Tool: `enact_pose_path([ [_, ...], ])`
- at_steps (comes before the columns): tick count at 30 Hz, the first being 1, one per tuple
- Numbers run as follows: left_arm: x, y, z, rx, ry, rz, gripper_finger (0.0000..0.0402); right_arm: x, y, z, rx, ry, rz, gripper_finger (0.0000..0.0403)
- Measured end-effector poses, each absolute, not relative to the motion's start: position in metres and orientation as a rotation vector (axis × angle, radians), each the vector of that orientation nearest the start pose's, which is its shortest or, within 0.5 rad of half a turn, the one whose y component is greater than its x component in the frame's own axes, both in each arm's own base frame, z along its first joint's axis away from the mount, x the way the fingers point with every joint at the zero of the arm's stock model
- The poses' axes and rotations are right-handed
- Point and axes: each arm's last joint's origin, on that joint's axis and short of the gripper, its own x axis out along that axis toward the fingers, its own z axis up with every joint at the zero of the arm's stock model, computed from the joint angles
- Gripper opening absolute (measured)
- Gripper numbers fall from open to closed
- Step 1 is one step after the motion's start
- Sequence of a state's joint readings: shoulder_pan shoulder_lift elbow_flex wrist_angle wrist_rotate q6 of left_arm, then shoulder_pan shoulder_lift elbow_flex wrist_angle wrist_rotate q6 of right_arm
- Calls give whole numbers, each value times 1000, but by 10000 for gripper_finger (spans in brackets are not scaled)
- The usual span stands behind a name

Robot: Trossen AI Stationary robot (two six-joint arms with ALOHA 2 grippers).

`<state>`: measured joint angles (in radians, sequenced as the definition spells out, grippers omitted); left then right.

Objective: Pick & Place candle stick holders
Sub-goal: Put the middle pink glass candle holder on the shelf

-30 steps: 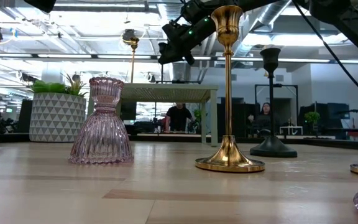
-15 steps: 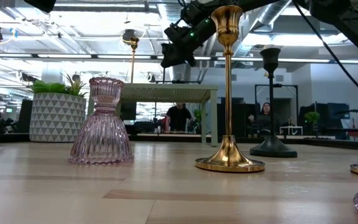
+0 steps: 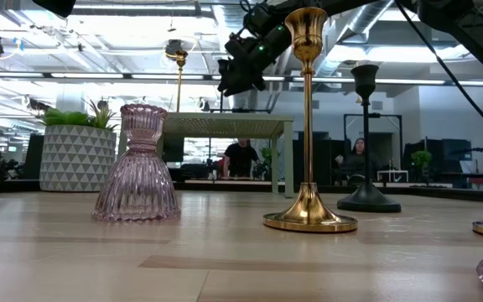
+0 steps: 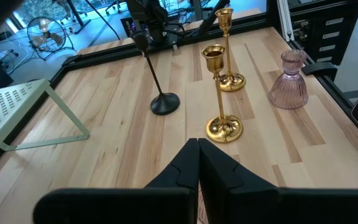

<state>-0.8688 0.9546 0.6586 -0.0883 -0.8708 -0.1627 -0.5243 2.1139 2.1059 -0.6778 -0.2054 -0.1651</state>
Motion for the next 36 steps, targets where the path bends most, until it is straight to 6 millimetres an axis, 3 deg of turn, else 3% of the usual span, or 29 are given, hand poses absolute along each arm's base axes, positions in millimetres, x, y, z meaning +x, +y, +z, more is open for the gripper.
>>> enact_pose_path([
  [7,146,-138,272,132,246,22,5,412,-231,322,108,722,-243,194],
  [14,146,-138,272,132,246,22,5,406,-223,327,115,802,-213,175],
  [31,145,-138,272,130,247,19,5,401,-163,349,139,1003,-74,101],
  [36,143,-141,272,132,246,1,5,392,-144,369,124,972,-55,88],
])
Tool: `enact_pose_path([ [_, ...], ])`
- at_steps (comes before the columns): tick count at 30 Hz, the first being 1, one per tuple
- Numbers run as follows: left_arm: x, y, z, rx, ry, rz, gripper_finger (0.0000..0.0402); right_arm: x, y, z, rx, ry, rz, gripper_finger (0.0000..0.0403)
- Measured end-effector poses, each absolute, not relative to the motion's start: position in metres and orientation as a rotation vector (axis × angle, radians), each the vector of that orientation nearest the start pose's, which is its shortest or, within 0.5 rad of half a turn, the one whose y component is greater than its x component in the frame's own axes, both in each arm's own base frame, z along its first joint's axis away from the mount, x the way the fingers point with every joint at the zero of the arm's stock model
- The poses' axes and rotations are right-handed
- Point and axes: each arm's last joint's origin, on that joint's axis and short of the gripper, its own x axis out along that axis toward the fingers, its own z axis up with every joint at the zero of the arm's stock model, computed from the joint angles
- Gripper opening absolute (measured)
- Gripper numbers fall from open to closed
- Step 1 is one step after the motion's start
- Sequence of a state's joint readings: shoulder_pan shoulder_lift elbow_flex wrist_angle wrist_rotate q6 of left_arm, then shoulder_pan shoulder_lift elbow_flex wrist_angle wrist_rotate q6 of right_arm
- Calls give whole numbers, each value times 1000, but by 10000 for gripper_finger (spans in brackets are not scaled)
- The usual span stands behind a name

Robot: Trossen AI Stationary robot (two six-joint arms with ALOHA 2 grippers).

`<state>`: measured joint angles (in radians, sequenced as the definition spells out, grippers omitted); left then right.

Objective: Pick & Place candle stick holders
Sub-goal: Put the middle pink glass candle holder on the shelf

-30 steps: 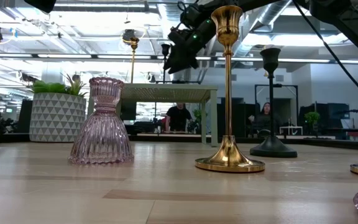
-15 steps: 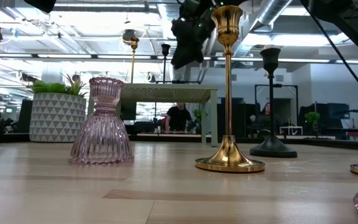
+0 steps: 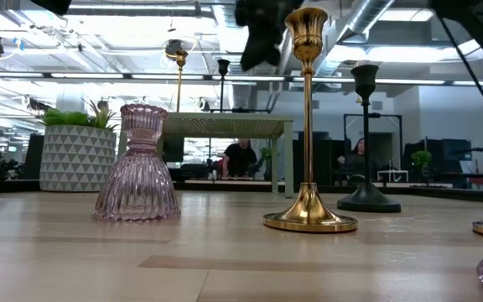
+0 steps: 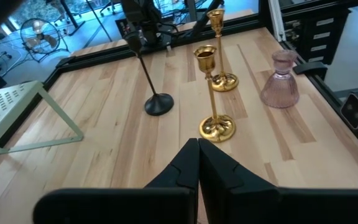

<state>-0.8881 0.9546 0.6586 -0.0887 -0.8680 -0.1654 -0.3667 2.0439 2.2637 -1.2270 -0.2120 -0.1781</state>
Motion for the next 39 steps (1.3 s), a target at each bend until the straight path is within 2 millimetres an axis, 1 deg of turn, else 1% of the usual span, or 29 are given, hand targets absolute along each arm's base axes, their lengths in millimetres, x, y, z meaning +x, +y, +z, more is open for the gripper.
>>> enact_pose_path([
  [3,142,-142,272,133,245,-6,5,382,-133,387,132,932,-59,82],
  [6,142,-142,272,134,245,-7,5,373,-113,403,124,904,-35,78],
  [9,142,-142,272,135,245,-7,5,364,-92,415,101,889,5,76],
  [12,142,-142,272,135,245,-5,5,353,-73,420,76,883,39,75],
  [16,142,-142,272,136,244,-4,5,333,-48,419,33,883,-4,75],
  [19,142,-142,272,136,244,-4,5,317,-32,410,-8,850,-36,75],
  [22,142,-142,272,136,244,-4,5,299,-19,402,-40,761,-47,75],
  [24,142,-142,272,136,245,-4,5,286,-13,392,-54,711,-47,75],
  [32,142,-142,272,136,245,-4,5,242,-1,348,-58,425,-27,75],
  [36,142,-142,272,136,245,-4,5,227,3,319,-35,326,-14,75],
  [39,142,-142,272,136,245,-4,5,220,6,303,-4,256,-4,75],
])
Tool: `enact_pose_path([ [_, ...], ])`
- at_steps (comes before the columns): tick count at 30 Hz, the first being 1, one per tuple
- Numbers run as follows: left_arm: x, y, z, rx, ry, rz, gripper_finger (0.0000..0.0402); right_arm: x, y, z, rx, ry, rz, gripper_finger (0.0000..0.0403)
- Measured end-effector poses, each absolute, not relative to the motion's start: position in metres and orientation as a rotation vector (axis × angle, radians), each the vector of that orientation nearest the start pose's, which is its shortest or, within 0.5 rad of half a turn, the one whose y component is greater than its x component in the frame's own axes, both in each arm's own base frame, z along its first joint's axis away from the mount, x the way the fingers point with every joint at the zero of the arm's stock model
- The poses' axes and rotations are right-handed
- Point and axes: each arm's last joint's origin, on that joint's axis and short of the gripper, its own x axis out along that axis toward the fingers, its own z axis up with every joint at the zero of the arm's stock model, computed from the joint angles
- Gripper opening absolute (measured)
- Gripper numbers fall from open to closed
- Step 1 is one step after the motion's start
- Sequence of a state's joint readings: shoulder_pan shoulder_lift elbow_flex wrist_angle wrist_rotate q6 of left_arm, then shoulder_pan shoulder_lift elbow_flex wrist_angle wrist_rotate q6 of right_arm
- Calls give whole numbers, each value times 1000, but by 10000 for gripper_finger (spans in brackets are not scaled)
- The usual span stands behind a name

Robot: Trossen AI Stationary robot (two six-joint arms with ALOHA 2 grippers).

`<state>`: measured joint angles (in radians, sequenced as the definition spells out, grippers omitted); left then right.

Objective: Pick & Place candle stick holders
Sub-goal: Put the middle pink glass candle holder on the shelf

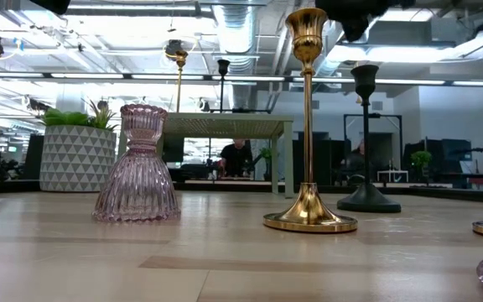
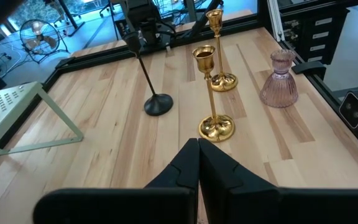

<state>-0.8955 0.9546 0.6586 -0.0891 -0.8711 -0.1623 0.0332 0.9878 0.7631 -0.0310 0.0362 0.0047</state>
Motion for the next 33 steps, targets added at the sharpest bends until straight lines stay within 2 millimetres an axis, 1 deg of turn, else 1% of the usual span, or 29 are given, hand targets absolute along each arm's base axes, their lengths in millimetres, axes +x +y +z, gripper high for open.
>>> enact_pose_path([
  [2,142,-142,272,136,245,-5,5,219,9,296,0,223,9,75],
  [4,142,-142,272,136,245,-5,5,218,11,293,0,192,20,75],
  [7,142,-142,272,136,245,-4,5,218,13,295,1,166,27,75],
  [29,144,-140,274,119,234,6,5,219,11,294,-6,169,22,75],
  [33,146,-141,273,105,252,-41,5,219,11,294,-6,169,22,75],
])
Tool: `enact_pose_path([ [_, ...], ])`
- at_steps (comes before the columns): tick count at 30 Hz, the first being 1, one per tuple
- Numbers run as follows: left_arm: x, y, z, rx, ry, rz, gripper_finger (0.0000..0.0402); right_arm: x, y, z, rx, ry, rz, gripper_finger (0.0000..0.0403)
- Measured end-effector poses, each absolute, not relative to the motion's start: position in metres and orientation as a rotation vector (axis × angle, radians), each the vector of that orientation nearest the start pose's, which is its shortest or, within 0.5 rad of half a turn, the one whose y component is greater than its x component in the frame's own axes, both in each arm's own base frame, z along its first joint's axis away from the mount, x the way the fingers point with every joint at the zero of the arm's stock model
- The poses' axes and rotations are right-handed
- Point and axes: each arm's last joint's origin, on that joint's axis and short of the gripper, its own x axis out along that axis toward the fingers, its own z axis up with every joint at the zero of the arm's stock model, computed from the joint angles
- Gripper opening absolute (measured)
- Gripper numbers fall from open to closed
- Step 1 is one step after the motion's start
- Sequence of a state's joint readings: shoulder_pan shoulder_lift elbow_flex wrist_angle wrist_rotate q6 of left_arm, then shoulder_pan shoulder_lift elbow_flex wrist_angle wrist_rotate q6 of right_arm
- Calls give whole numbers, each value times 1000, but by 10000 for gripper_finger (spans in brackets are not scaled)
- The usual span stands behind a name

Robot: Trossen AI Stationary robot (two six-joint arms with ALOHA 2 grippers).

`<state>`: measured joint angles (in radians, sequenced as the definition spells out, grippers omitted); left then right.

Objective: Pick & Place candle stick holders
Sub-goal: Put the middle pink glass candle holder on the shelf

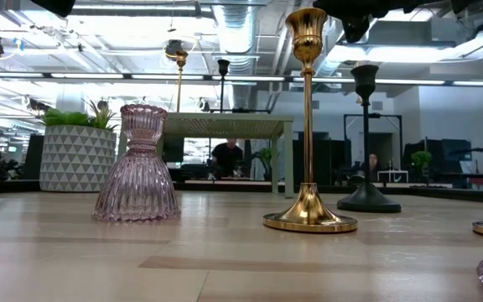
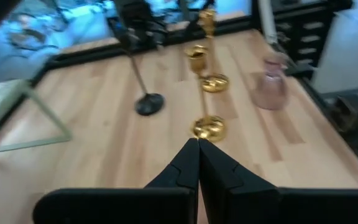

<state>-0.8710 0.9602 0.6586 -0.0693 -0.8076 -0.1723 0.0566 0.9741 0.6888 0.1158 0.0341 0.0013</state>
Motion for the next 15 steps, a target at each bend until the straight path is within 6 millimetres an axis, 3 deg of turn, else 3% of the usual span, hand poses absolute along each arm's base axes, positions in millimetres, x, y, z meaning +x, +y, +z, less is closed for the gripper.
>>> enact_pose_path([
  [6,154,-150,261,140,318,-134,5,219,11,294,-6,170,22,75],
  [15,169,-157,224,297,480,-70,5,219,11,294,-7,169,22,75],
])
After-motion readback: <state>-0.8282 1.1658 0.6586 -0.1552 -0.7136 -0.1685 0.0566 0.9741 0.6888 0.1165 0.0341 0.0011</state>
